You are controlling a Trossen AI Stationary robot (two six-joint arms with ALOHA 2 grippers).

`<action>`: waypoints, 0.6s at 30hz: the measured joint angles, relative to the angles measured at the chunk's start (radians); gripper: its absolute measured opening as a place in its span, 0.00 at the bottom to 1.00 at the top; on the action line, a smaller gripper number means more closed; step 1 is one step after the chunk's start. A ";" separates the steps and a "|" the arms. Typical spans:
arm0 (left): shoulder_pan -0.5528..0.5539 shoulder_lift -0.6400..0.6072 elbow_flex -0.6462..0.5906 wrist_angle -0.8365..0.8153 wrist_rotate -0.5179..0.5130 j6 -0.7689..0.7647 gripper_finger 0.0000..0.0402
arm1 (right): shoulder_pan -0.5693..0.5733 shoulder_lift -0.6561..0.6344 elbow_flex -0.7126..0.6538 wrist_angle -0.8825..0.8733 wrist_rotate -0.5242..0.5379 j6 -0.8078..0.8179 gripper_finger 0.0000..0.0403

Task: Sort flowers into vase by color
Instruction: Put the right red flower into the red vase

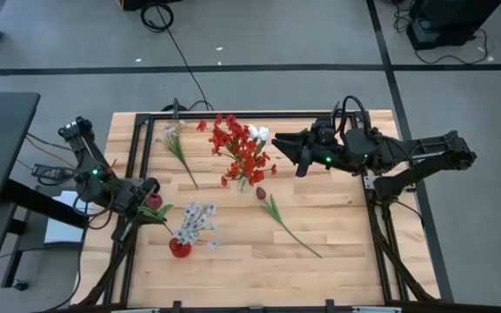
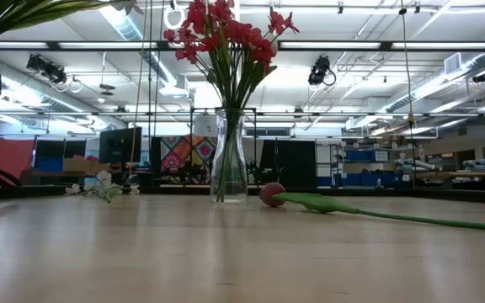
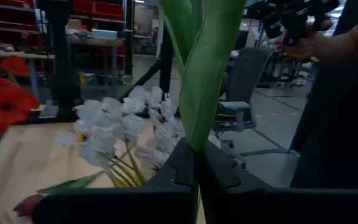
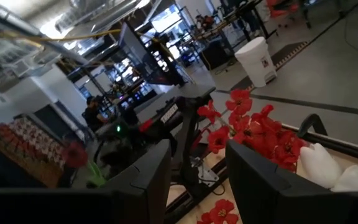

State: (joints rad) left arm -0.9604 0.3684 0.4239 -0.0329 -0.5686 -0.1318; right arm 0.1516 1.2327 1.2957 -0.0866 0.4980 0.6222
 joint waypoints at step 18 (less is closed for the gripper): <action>0.000 -0.002 -0.073 0.048 0.069 -0.005 0.08 | 0.013 0.007 0.000 0.003 0.040 0.071 0.40</action>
State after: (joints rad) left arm -0.9600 0.3661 0.3511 0.0148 -0.4995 -0.1364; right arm 0.1642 1.2400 1.2957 -0.0834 0.5381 0.6933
